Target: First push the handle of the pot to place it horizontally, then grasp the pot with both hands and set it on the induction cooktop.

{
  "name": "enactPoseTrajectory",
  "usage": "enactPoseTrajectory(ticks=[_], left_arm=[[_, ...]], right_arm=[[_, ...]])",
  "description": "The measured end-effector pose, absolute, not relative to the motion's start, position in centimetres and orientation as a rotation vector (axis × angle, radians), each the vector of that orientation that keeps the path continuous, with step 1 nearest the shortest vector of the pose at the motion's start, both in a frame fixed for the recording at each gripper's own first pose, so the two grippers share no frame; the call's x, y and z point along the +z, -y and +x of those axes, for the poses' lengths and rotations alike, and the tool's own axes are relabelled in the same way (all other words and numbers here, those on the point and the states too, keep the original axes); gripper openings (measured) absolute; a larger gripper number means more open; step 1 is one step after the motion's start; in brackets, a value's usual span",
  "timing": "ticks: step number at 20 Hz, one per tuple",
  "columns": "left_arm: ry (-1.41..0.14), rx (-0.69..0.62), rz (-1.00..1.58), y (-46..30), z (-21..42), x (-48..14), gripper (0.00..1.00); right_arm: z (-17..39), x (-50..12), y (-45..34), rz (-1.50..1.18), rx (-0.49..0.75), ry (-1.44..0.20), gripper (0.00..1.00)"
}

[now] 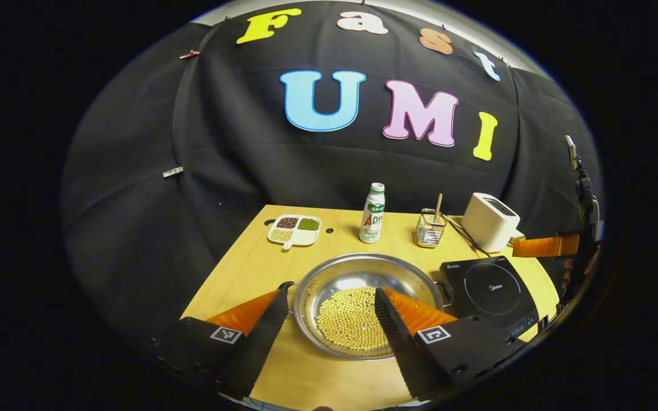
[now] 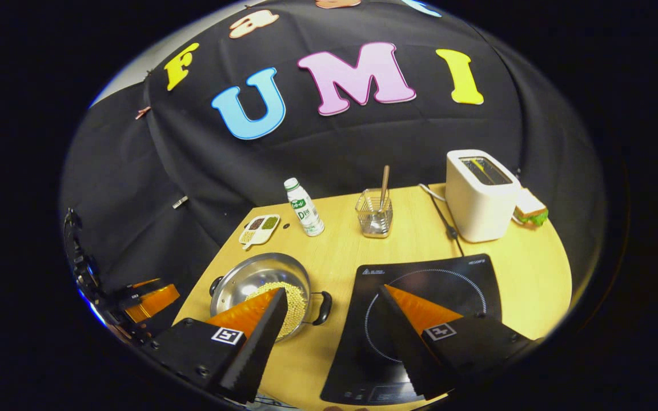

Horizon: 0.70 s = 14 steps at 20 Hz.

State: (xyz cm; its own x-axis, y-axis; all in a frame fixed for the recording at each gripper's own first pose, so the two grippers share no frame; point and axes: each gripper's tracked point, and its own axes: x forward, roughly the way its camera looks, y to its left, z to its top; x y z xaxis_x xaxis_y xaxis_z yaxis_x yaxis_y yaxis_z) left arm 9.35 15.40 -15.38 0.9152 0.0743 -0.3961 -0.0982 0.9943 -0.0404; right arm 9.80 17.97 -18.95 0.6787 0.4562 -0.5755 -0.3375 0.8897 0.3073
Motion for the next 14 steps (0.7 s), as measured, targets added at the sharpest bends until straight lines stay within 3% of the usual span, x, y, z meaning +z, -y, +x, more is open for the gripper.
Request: enactPoseTrajectory(ticks=[14], left_arm=[[-0.446, -0.009, -0.149, -22.3, 15.5, -22.7, 0.96]], right_arm=[[10.9, -31.8, -25.6, 0.193, 0.392, -0.916, 0.99]])
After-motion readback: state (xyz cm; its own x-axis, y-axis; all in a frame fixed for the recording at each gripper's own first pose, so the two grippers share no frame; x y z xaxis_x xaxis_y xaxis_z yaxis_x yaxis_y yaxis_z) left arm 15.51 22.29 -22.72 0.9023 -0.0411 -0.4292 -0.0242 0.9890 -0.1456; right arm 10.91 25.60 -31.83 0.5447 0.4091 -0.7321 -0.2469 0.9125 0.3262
